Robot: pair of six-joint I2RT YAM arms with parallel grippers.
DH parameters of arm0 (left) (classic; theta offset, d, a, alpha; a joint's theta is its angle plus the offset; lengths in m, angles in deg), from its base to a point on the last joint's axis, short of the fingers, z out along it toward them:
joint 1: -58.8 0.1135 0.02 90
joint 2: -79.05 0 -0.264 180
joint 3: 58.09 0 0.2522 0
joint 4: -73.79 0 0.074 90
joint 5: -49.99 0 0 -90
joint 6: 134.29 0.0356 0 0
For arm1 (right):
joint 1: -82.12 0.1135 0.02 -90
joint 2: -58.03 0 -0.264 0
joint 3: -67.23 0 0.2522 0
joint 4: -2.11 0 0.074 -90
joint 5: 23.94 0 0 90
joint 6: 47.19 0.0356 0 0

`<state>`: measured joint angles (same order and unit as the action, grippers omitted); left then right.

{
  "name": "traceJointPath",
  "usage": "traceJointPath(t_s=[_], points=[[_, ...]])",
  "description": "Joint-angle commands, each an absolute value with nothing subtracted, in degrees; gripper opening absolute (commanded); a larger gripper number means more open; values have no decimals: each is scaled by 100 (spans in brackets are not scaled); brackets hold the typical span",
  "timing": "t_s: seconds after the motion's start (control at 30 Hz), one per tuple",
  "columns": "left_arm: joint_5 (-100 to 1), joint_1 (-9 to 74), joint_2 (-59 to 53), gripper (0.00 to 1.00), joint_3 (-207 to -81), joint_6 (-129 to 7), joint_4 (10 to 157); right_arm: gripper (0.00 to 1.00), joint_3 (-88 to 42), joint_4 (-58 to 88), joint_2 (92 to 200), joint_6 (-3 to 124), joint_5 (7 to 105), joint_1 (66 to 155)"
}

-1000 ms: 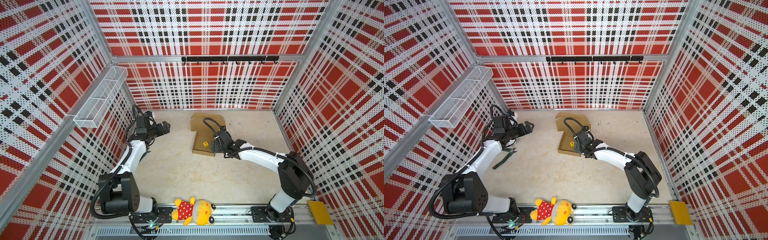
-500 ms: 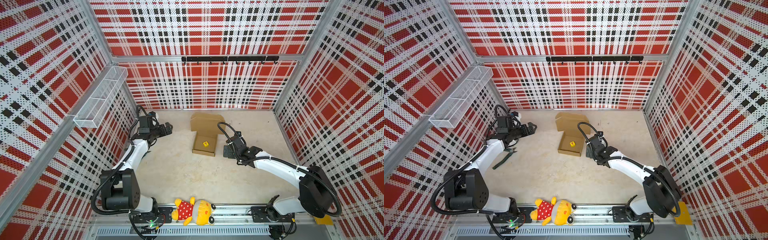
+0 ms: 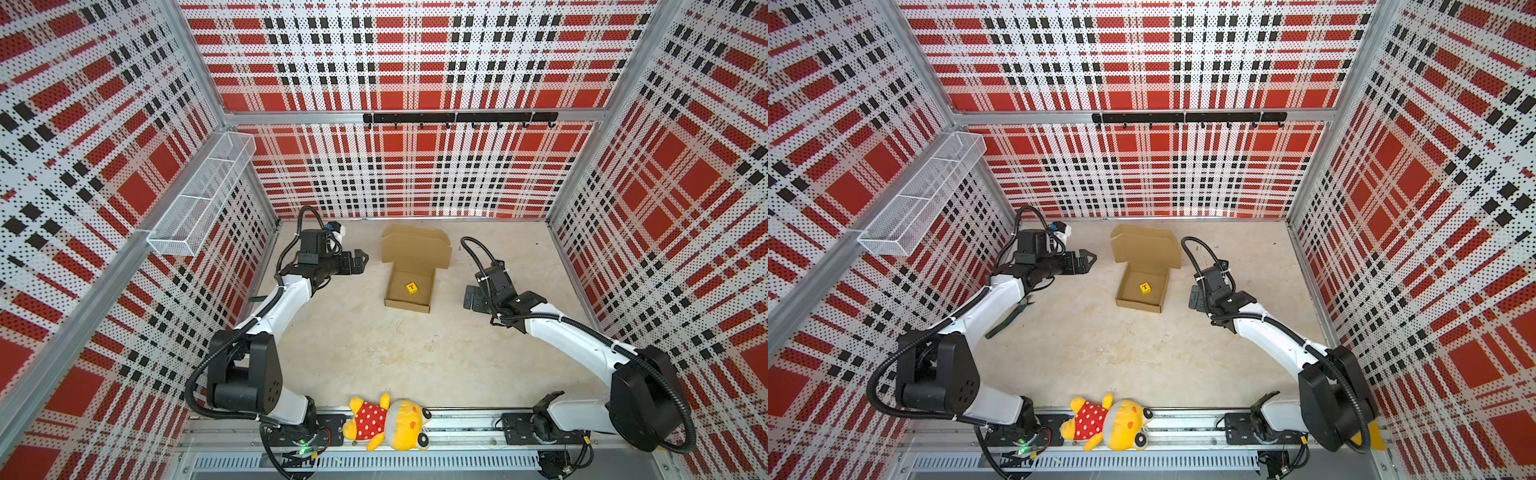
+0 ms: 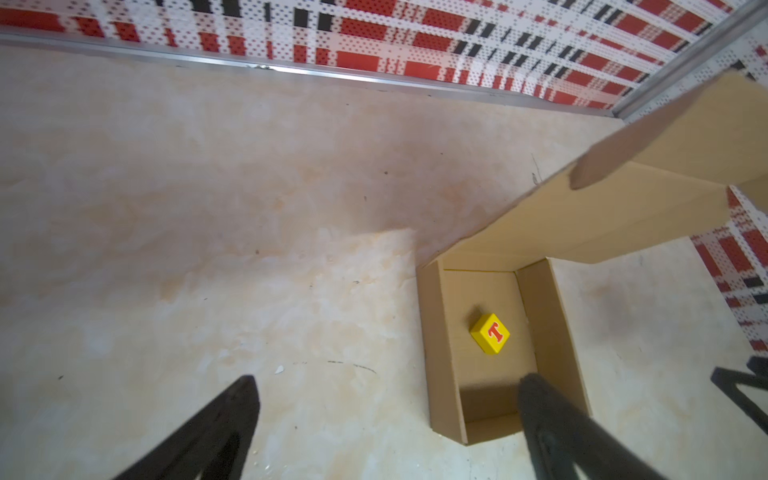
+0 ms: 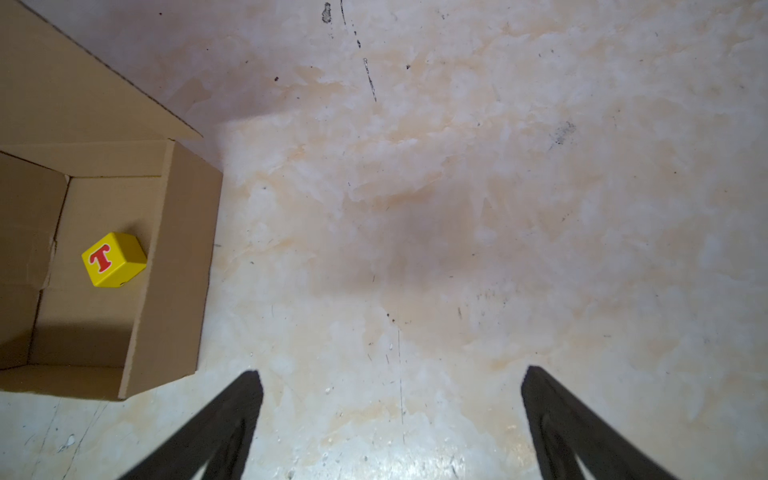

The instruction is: Fold the paper box

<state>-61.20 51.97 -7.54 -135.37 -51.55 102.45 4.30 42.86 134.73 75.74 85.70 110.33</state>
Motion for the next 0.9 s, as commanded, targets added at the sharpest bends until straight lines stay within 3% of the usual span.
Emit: traceJointPath(t_s=[0.0,0.2,0.37,0.87], points=[[-6639,5098,-945,100,-13913,-4808,10039,100,365,4182,13289,7394,8161,10791],[-7208,5003,-1313,100,-14580,-4087,10303,100,158,3988,13438,7148,7362,10178],[-7596,4973,-1277,100,-14412,-3845,9459,100,-254,3724,13694,7019,6547,9674],[-7599,4870,-2160,95,-14937,-3376,9708,100,-2315,3663,15808,6729,4805,9194]])
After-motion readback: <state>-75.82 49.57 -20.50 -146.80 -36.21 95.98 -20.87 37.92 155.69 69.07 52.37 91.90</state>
